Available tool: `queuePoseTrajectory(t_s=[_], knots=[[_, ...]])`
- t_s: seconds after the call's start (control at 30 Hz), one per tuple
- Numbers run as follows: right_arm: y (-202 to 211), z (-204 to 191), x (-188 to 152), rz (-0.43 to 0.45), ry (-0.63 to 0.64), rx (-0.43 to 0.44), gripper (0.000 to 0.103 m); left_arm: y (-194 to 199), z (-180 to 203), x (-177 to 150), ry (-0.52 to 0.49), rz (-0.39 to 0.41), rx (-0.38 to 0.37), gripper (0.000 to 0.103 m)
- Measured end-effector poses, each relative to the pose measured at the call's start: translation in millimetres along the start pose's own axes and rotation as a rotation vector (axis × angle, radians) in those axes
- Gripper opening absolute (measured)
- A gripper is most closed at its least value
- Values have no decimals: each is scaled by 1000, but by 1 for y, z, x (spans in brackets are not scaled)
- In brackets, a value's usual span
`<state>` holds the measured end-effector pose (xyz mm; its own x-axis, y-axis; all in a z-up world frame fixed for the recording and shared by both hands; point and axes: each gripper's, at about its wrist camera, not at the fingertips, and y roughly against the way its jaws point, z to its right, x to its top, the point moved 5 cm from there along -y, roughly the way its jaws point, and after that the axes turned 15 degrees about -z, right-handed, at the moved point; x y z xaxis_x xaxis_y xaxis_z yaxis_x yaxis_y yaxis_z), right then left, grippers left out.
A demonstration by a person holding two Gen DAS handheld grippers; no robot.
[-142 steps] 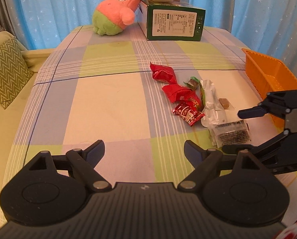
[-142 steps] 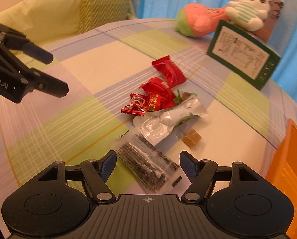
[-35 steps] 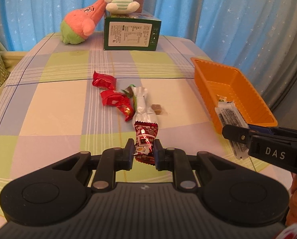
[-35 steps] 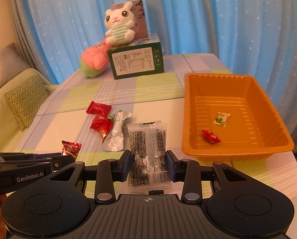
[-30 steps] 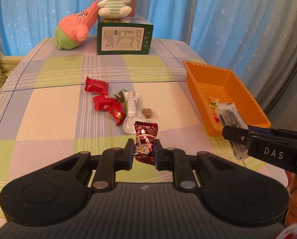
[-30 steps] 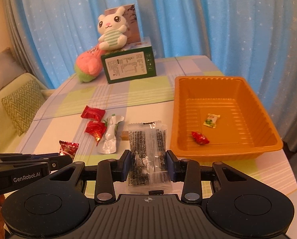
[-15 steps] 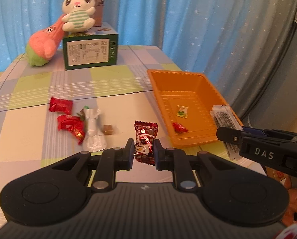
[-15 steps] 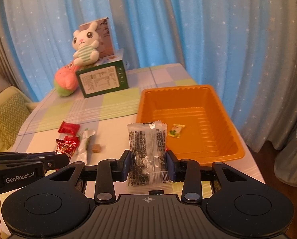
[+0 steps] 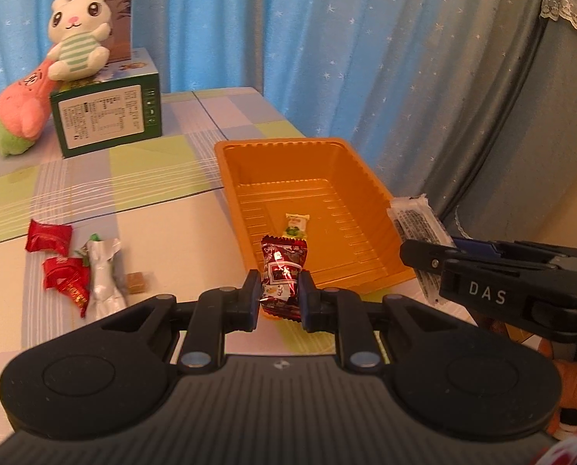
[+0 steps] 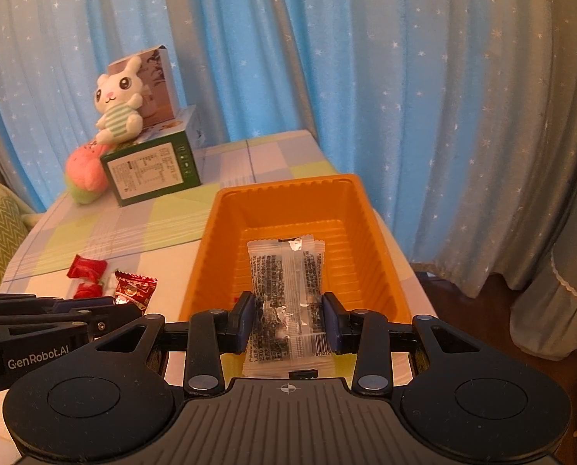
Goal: Organize snacks
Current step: 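Carry both snacks over the orange tray and open both tools to release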
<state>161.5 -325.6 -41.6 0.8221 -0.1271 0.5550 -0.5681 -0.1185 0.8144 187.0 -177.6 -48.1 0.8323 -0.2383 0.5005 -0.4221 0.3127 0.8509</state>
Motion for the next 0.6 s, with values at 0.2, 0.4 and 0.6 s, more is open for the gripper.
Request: queuePoseTrajectory(t_s=[0.2,0.4,0.6], knots=[[-17,19,12,-11,-8,-20,38,-21,8,14,-16,-15,-14,18],[-30,32,24,-12,-16,-34,38,-44,10,25,-31,-38,-16,18],[-42,37,33,-22,-12,-38,38,-62,12,33,-39,-54,-14,18]])
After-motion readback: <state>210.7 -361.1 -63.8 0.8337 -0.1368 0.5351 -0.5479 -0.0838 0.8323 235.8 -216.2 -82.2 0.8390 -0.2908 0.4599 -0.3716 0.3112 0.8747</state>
